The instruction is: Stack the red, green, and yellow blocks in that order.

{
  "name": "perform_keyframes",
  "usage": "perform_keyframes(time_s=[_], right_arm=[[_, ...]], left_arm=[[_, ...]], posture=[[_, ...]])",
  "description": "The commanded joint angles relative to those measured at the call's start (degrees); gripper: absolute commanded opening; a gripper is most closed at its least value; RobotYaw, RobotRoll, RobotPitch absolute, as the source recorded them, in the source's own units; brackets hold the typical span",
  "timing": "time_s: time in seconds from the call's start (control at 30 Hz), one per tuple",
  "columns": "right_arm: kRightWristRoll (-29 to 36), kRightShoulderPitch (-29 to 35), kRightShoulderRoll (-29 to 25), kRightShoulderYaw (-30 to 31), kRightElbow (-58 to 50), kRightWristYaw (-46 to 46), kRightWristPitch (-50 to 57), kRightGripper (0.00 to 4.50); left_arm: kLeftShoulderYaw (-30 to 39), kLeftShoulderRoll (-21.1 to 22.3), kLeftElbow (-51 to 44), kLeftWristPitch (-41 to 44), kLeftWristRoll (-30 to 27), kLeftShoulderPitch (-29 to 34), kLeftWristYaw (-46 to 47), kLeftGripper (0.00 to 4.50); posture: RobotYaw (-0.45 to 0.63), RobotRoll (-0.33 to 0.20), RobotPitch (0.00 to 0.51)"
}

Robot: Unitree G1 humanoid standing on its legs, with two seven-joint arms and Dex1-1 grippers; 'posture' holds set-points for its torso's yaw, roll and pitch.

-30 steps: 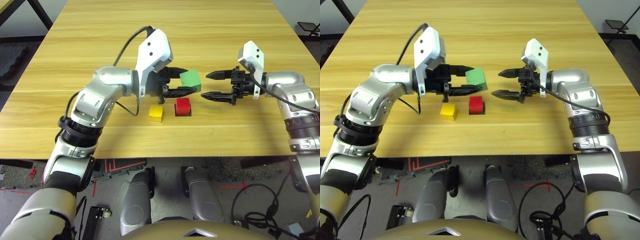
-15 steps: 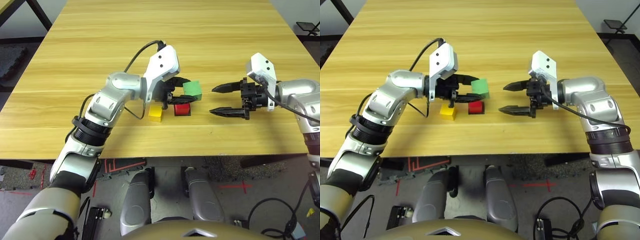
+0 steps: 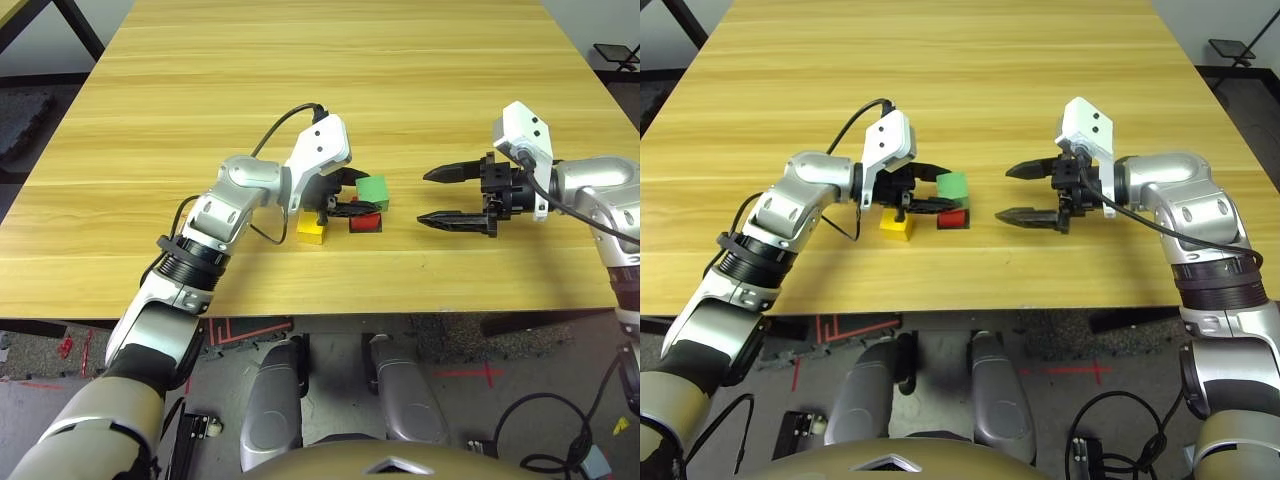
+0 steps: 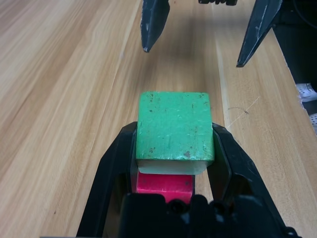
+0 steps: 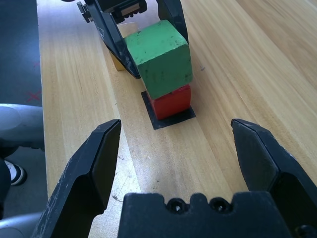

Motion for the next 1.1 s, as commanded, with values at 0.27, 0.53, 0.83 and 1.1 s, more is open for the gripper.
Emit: perform_keyframes(time_s=[0.27,0.53,0.83,1.1], right_arm=[[0.5,0.2,0.6,0.0,-0.8,-0.6,-0.5,4.50],[0.4,-0.3,1.1,0.1,-0.6,-0.9,-0.4,4.50],[0.1,-0.6,1.6,0.2,0.2,-0.8,-0.9,4.50],[0.1,-1.1,2.2,0.4,0.8,-0.7,-1.1,4.50]], left_arm=[[-0.6,-0.5,0.9,-0.9,1.4,0.4,-1.1,2.07],[-0.6,-0.8,2.6,-1.8,2.2,0.5,-1.5,2.07],[-0.7,-0.9,3.8,-2.5,3.3,0.9,-1.7,2.07],[0.0,-0.8,5.8,-3.1,4.2,-0.3,-0.9,4.47]], posture=[[0.27,0.009,0.196],[0.27,0.006,0.202],[0.27,0.004,0.203],[0.28,0.004,0.200]])
